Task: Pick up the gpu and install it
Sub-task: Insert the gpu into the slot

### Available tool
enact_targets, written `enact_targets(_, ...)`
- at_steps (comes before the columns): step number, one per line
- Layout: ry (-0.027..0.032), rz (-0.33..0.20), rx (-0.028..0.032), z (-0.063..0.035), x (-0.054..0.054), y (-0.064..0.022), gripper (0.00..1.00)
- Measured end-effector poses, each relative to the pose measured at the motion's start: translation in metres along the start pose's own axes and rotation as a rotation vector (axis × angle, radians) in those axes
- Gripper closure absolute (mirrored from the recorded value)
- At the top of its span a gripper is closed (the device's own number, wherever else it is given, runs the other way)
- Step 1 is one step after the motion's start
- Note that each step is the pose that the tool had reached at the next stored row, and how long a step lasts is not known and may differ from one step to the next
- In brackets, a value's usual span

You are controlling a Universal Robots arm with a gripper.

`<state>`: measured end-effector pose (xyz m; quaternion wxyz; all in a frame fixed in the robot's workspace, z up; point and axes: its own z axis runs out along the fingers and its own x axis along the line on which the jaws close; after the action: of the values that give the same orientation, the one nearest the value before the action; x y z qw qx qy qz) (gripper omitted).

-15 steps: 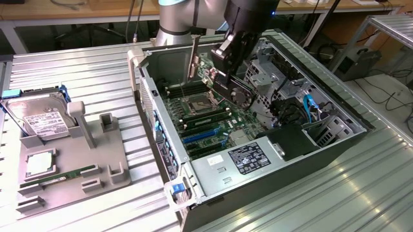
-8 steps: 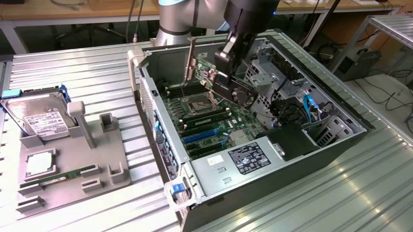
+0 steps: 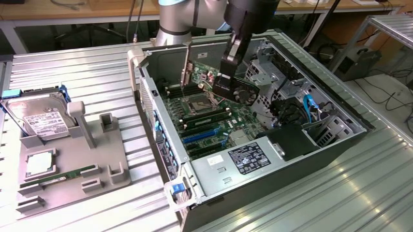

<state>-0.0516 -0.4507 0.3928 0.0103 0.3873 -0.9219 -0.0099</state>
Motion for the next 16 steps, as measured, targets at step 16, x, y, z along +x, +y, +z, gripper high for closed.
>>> enact_targets(16,0.0105,-0.402,0.0046,0.003,0.0,-0.0001,0.74)
